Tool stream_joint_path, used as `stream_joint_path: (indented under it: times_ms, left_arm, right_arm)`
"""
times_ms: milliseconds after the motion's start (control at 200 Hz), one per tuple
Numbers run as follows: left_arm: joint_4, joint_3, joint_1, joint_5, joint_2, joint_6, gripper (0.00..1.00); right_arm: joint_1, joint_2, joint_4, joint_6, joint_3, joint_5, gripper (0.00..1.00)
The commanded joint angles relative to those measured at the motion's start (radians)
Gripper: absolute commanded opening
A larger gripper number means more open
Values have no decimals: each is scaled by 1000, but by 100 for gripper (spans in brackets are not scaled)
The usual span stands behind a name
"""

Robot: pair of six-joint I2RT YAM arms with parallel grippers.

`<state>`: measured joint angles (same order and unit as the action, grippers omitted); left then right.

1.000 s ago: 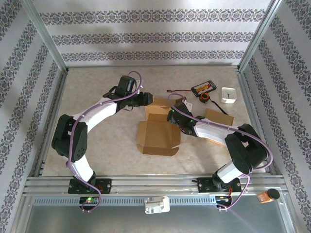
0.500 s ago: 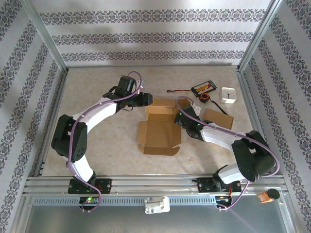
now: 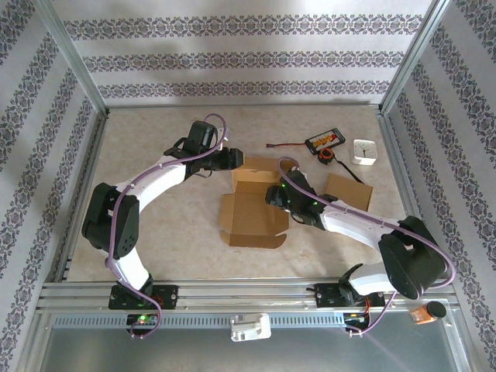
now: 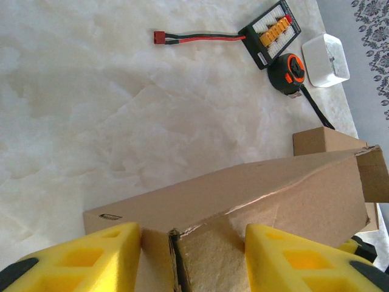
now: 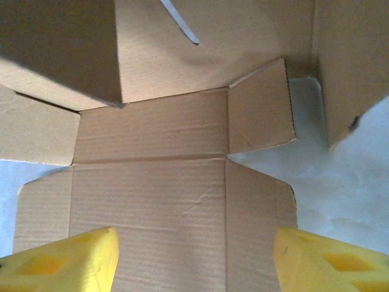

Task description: Fold the paper box

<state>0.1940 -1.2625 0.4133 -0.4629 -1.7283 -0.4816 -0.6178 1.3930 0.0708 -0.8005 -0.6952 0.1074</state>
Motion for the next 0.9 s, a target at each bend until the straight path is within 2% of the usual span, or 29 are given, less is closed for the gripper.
stream_joint_path:
  times_ms: [0, 95, 250, 365, 420, 525, 580, 670, 809, 894]
  left_arm:
    - [57, -7, 10, 12, 5, 16, 47]
    - [68, -7, 12, 19, 12, 26, 47]
    - [56, 1, 10, 18, 11, 22, 47]
    - [73, -20, 13, 5, -6, 20, 47]
    - [76, -22, 13, 6, -6, 22, 47]
    - [70, -18, 12, 7, -5, 21, 47]
    - [71, -18, 15, 7, -5, 22, 47]
    - [75, -20, 15, 7, -2, 24, 47]
    - [74, -17, 24, 13, 4, 23, 47]
    - [74, -14, 26, 16, 6, 25, 47]
  right_arm:
    - [-8, 44, 38, 20, -86, 51, 68]
    - [-73, 22, 43, 48, -85, 118, 71]
    - [-132, -29, 0, 63, -42, 155, 72]
    - [-200, -67, 2, 100, -42, 272, 77]
    - [-171, -68, -14, 72, -20, 276, 79]
    - [-54, -4, -66, 103, -7, 122, 79]
    - [-27, 50, -51, 152, -38, 71, 80]
    - [-20, 107, -37, 227, -89, 59, 84]
    - [33, 169, -39, 196, -118, 43, 90]
    - [57, 188, -47, 187, -126, 49, 97]
